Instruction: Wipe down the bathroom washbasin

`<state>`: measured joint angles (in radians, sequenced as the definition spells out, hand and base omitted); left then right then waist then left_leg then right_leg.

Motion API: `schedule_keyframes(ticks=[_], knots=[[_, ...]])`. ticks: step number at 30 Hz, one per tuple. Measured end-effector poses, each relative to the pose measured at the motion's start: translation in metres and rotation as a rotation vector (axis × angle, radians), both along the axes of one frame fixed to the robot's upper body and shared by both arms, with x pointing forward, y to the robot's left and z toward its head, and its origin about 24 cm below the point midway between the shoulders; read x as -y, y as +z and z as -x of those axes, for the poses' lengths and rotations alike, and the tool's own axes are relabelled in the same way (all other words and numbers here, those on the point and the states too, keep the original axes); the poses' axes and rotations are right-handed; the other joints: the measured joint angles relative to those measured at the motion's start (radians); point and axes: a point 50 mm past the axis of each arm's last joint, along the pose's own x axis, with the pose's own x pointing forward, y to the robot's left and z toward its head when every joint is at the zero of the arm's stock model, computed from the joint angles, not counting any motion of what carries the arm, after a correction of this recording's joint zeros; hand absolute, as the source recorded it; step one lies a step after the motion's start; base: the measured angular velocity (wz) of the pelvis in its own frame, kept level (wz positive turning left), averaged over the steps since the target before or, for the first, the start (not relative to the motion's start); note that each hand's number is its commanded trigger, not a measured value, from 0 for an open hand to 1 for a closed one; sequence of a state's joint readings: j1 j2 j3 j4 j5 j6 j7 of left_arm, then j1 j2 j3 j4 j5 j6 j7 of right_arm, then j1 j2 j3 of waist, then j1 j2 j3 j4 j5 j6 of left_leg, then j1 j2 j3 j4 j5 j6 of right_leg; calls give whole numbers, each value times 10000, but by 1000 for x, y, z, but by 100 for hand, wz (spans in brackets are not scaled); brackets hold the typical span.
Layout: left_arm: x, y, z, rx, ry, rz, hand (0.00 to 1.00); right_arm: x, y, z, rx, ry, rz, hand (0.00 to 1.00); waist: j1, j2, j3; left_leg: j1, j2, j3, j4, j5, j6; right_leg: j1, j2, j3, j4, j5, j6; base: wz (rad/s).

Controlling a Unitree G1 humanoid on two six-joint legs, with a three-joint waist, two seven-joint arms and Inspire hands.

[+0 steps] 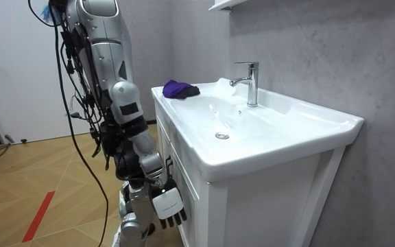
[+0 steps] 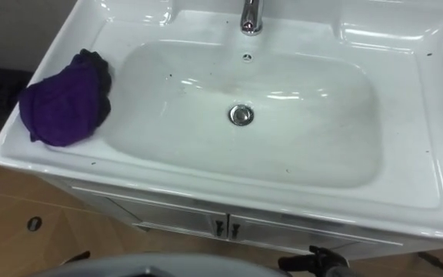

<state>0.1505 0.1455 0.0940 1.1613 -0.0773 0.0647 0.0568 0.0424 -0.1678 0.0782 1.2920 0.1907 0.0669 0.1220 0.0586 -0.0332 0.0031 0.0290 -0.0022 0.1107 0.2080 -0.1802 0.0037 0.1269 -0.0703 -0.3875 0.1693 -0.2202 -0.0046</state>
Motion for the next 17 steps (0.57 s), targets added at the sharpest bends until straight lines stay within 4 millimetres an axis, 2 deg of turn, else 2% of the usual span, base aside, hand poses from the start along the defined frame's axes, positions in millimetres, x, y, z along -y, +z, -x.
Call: schedule_keyframes(ticks=[1, 6, 11, 15, 17], knots=[[0, 0, 0, 4, -11, 11, 0, 0, 0, 0, 9, 6, 3, 0, -2, 50, -28, 1, -4, 9, 33, -16, 26, -3, -3, 16, 1, 9, 12, 0], [1, 0, -2, 52, -44, 83, 0, 0, 0, 0, 55, 10, 7, 0, -23, 91, -43, 10, -38, 17, 85, -54, 87, -5, -37, 42, 10, 56, 72, 0], [2, -1, -2, 24, -187, 298, 0, 2, 1, -1, 82, -5, 44, 0, -22, 92, 7, -14, -40, 186, 132, -133, 206, -42, -76, 227, 9, 100, 152, -7], [4, -1, -2, -21, -452, 526, 0, 5, 2, -3, 227, -144, 101, 0, -303, 194, 10, -14, -71, 266, 112, -208, 335, -54, -164, 326, 62, 187, 296, -8], [4, -1, -3, -8, -519, 625, 0, 5, 2, -3, 246, -179, 113, 0, -326, 198, 8, -8, -98, 311, 66, -248, 401, -60, -180, 453, 107, 214, 345, -12]])
